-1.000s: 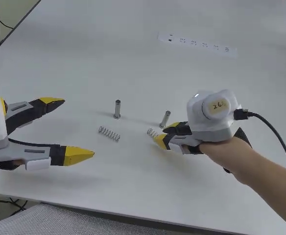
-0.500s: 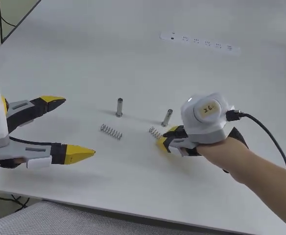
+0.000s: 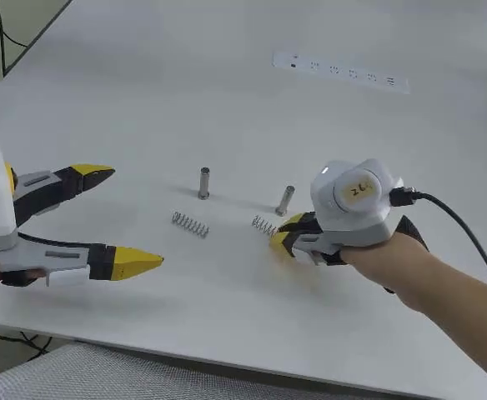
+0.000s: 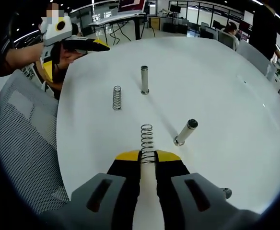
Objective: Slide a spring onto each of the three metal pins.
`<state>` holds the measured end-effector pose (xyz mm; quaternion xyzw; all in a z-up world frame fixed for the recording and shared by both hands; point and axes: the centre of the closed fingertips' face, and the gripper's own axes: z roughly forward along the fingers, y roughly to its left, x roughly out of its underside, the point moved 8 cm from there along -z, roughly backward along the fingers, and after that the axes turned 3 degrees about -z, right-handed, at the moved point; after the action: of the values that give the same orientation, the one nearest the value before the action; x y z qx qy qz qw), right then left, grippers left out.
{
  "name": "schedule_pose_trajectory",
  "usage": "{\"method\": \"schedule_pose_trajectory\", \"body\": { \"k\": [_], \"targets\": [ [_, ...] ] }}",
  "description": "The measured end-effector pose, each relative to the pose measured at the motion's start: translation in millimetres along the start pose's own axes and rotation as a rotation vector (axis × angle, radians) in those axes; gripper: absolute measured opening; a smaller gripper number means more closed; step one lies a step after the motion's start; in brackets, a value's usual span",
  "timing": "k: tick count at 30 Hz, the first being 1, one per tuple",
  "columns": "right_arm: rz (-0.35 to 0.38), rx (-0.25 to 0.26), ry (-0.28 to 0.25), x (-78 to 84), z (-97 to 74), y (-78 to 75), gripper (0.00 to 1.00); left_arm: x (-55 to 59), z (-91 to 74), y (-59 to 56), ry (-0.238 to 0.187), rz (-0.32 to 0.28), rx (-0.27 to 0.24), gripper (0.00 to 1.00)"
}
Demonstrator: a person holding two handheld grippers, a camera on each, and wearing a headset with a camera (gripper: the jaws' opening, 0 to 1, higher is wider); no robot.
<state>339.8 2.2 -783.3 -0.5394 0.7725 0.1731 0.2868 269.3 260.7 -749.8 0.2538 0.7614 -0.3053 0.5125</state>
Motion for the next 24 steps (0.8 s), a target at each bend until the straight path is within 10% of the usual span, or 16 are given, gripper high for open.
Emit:
{"method": "schedule_pose_trajectory", "body": {
  "k": [24],
  "targets": [
    [-0.224, -0.073, -0.083, -20.1, -58.0, 35.6, 0.13, -11.3, 19.4, -33.9, 0.020, 0.036, 0.215, 0.71]
  ]
}}
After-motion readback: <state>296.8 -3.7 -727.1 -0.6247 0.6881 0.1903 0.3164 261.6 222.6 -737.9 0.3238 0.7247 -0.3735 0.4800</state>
